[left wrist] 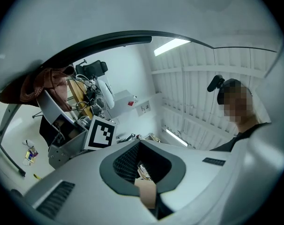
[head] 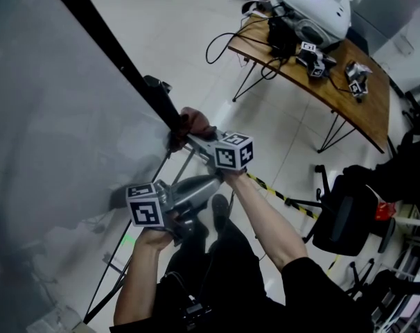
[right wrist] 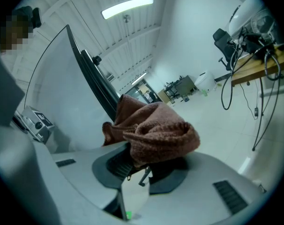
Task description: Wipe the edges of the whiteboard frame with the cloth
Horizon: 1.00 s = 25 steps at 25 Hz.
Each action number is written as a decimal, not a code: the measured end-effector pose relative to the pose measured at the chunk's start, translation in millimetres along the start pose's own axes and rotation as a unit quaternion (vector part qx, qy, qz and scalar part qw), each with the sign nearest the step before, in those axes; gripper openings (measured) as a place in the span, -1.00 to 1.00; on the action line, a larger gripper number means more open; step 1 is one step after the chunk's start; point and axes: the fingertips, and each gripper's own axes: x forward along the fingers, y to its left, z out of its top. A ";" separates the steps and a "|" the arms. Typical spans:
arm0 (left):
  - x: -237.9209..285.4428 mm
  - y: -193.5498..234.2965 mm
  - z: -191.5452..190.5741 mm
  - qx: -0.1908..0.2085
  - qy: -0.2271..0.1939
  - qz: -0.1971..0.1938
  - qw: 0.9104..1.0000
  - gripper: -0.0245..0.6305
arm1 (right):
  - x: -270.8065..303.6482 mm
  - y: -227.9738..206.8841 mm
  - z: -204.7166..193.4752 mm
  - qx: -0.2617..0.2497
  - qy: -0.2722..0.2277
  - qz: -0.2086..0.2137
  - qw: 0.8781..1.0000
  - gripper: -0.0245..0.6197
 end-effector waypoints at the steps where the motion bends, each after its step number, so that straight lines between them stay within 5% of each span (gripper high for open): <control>1: -1.5 2.4 -1.1 -0.003 -0.002 0.002 1.000 -0.93 | 1.0 -2.4 -3.2 0.004 0.001 -0.002 1.000 -0.65; 25: -23.8 33.9 -15.0 -0.038 -0.035 0.018 0.998 -0.93 | 17.4 -37.2 -54.0 0.077 0.003 -0.047 0.996 -0.65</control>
